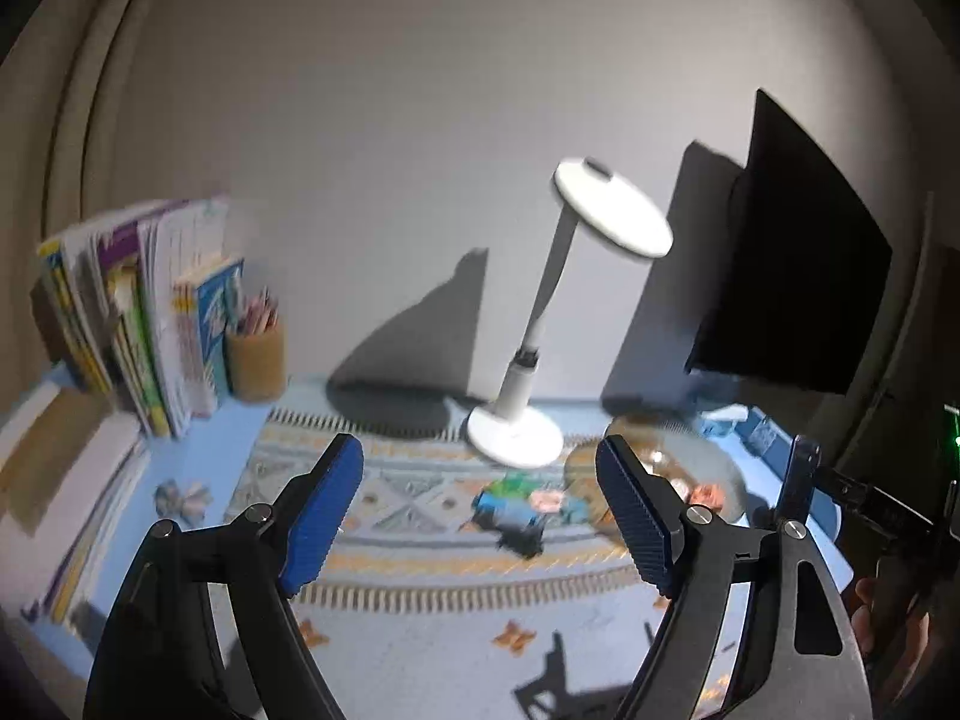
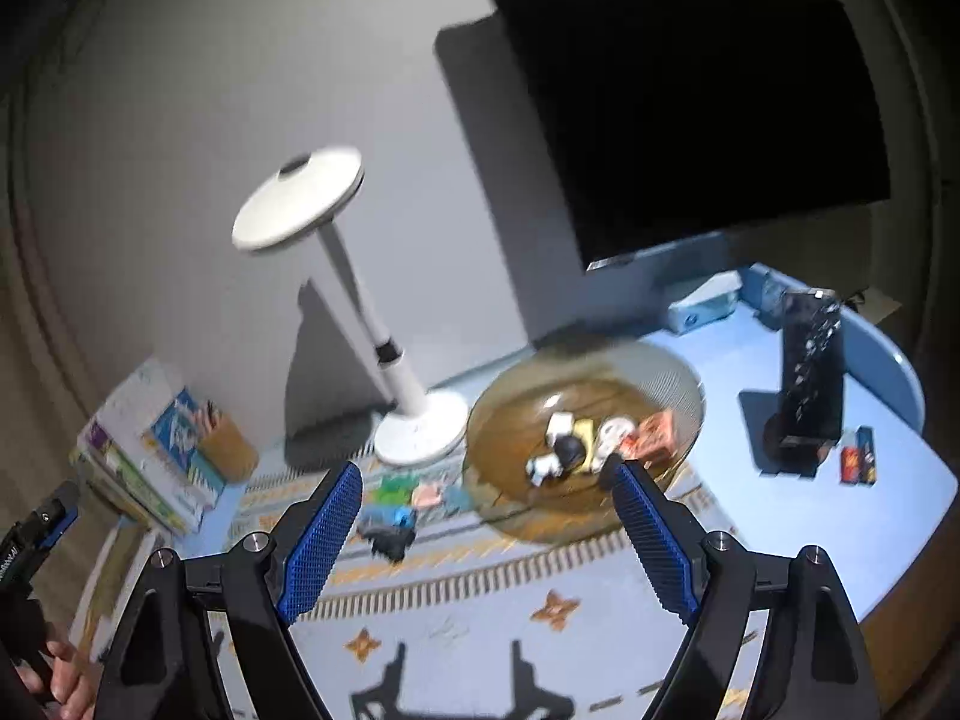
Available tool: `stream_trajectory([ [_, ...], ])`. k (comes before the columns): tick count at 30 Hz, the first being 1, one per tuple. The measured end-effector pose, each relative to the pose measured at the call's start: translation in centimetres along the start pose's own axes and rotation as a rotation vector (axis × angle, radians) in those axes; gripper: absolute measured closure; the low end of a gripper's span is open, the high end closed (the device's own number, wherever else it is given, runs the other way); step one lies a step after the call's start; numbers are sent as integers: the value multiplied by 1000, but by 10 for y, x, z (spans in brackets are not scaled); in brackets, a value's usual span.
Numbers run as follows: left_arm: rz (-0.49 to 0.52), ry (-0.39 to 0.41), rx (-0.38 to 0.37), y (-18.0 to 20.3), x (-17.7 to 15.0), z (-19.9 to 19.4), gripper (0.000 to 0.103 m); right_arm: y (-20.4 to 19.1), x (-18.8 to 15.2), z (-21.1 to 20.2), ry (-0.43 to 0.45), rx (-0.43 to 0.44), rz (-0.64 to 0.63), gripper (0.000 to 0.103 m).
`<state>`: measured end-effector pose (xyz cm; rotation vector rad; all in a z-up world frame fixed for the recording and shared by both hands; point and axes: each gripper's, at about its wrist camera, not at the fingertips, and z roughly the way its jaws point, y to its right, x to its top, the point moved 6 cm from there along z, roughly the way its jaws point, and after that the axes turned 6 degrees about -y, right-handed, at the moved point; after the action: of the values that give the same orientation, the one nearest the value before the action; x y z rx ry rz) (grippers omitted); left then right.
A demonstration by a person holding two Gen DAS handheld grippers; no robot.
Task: Organize rigid objects
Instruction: 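Grasp the clear plastic cup with the left tool while the right tool grasps the light-blue translucent figure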
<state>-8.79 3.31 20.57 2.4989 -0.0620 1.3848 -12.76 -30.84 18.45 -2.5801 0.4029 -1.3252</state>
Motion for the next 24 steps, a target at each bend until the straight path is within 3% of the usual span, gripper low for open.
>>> stream_trajectory([
  [13, 90, -208, -16, -10, -55, 89, 24, -22, -48, 102, -224, -18, -66, 19],
  [24, 221, -373, -25, 19, -80, 207, 24, -8, -81, 188, -388, -52, -110, 19],
])
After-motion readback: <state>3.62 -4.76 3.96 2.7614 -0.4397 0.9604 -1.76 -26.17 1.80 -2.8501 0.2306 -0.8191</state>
